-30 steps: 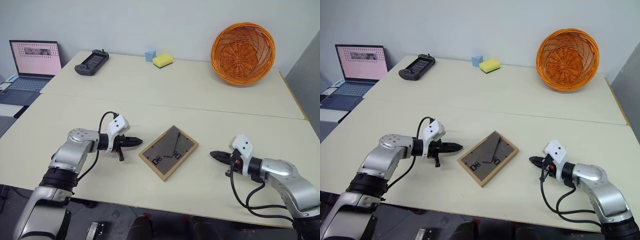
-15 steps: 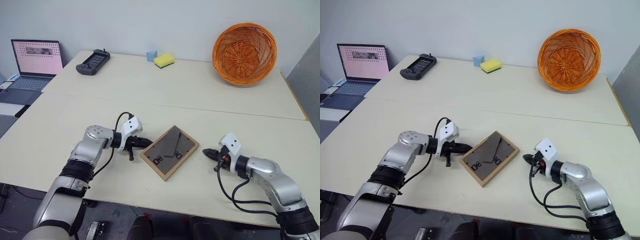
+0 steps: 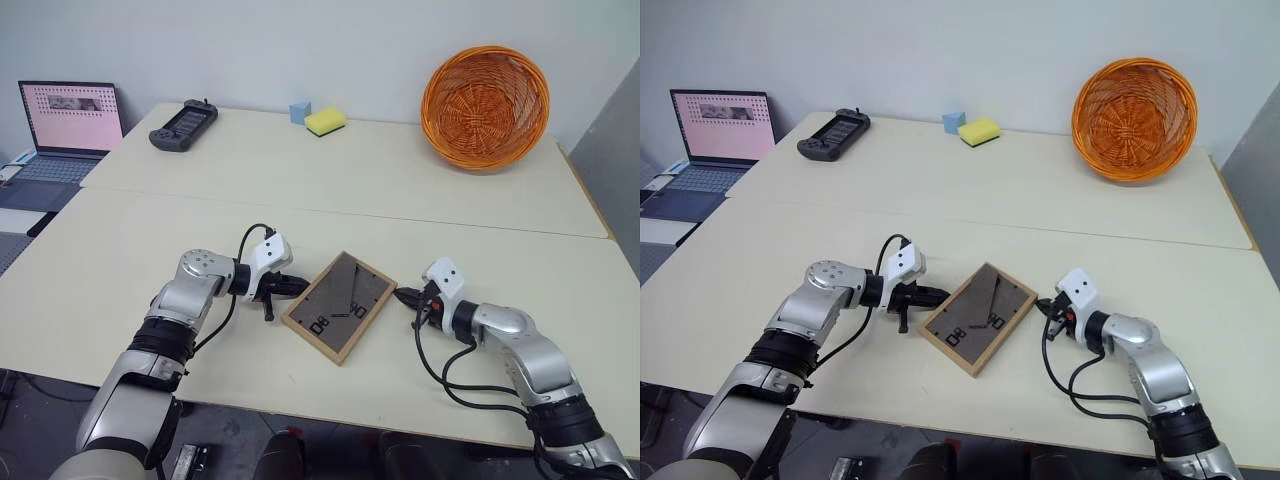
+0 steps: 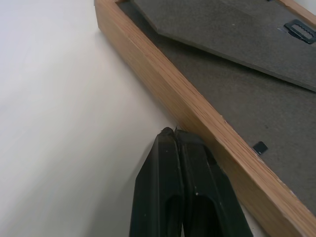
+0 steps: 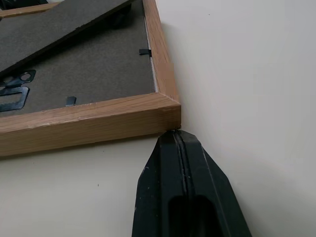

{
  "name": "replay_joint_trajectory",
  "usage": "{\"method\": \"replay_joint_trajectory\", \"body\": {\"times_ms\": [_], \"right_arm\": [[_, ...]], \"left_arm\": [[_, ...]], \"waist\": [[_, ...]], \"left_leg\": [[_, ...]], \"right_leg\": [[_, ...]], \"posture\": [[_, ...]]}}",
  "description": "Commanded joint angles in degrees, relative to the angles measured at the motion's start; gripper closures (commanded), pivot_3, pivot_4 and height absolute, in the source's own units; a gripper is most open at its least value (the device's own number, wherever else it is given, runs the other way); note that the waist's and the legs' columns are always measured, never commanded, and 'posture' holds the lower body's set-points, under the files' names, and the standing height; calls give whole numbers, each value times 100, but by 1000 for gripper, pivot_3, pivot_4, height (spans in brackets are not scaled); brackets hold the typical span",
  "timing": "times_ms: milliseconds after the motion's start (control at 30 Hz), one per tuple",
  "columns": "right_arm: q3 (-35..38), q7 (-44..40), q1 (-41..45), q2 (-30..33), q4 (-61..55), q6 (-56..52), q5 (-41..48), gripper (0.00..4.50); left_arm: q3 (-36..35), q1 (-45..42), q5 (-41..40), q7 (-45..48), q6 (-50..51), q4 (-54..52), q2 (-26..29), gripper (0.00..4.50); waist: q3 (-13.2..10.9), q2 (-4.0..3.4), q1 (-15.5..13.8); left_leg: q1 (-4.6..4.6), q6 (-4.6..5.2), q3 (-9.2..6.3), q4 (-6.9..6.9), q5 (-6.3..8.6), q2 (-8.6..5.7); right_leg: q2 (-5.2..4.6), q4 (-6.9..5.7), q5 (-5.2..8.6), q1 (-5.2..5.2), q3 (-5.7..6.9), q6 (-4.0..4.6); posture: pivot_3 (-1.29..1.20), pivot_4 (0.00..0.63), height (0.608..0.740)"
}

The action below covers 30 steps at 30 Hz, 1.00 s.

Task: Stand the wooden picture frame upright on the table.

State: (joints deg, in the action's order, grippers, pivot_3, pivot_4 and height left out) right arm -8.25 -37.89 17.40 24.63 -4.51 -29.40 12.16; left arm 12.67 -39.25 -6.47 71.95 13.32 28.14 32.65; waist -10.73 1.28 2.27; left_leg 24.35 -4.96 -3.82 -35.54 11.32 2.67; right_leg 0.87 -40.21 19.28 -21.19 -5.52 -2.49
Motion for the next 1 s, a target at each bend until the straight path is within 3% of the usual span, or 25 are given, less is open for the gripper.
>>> {"method": "replay_joint_trajectory", "body": {"times_ms": [33,333,567,733,900,1000], "right_arm": [[-115,-42,367,-148,186,221,-86,4500],[-256,-154,1071,-453,1103,617,-336,4500],[-191,-318,997,-276,1297,845,-485,4500],[-56,-387,677,12,1036,807,-436,4500],[111,-328,378,287,721,739,-431,4500],[239,-310,160,456,419,609,-388,4500]], "left_arm": [[-68,64,-92,76,62,-461,43,4485],[-223,554,-238,-34,486,-1228,135,4485],[-415,886,-269,-214,679,-1496,312,4485],[-676,1050,-351,-257,1093,-1532,802,4485],[-1159,948,-653,-1248,3042,-1921,699,4485],[-1818,839,-1255,-1940,5352,-2623,304,4485]], "waist": [[0,0,14],[0,0,99],[0,0,104],[0,0,112],[0,0,106],[0,0,87]], "left_leg": [[0,0,0,-1,0,0],[2,0,0,-17,0,-1],[2,0,-1,-22,0,-1],[1,0,-3,-21,1,0],[1,0,-3,-24,1,-2],[4,0,-11,-28,1,-6]], "right_leg": [[0,-1,0,-1,0,0],[-1,-39,0,-15,-1,0],[-1,-58,0,-20,-1,0],[1,-60,1,-20,1,0],[0,-59,2,-18,0,0],[-1,-59,2,-14,2,0]], "posture": [[0,150,740],[0,150,740],[0,150,740],[0,150,740],[0,150,740],[0,150,740]]}}
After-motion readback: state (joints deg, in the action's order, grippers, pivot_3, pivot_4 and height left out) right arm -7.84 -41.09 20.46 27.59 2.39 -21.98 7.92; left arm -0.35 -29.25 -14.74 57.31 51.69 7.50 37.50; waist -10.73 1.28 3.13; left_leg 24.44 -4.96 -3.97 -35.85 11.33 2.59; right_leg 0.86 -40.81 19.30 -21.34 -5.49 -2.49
